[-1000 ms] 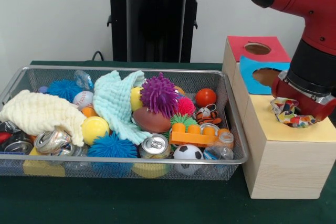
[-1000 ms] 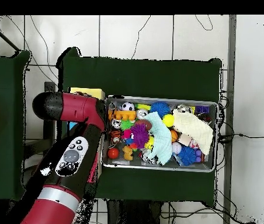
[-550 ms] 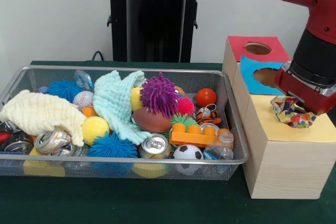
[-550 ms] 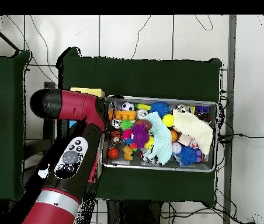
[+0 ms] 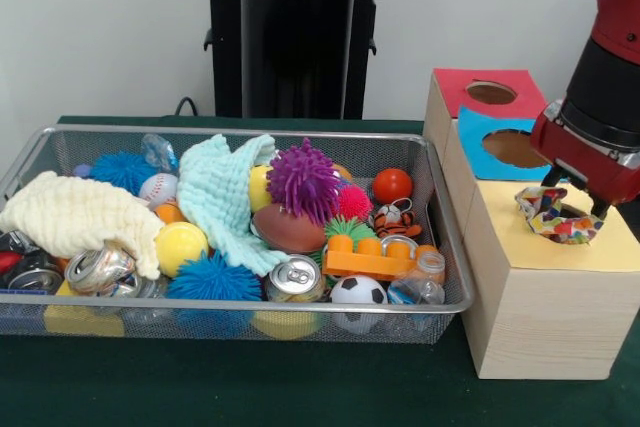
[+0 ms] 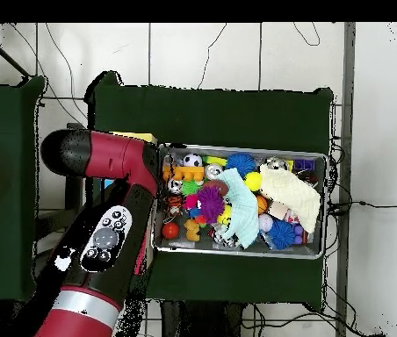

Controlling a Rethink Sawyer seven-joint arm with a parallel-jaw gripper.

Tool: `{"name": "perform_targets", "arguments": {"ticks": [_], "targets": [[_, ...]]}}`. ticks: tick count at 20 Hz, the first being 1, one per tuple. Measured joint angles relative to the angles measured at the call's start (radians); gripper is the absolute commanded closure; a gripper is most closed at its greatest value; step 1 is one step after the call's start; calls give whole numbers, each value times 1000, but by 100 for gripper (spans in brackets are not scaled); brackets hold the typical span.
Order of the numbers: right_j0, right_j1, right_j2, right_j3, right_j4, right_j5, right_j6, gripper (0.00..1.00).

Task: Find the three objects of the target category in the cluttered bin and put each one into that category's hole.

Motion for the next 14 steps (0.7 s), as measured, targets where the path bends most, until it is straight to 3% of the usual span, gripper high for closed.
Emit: {"name": "perform_targets", "arguments": {"ticks": [14], "targets": [[0,-6,-2,-6,-2,19,0,0]]}}
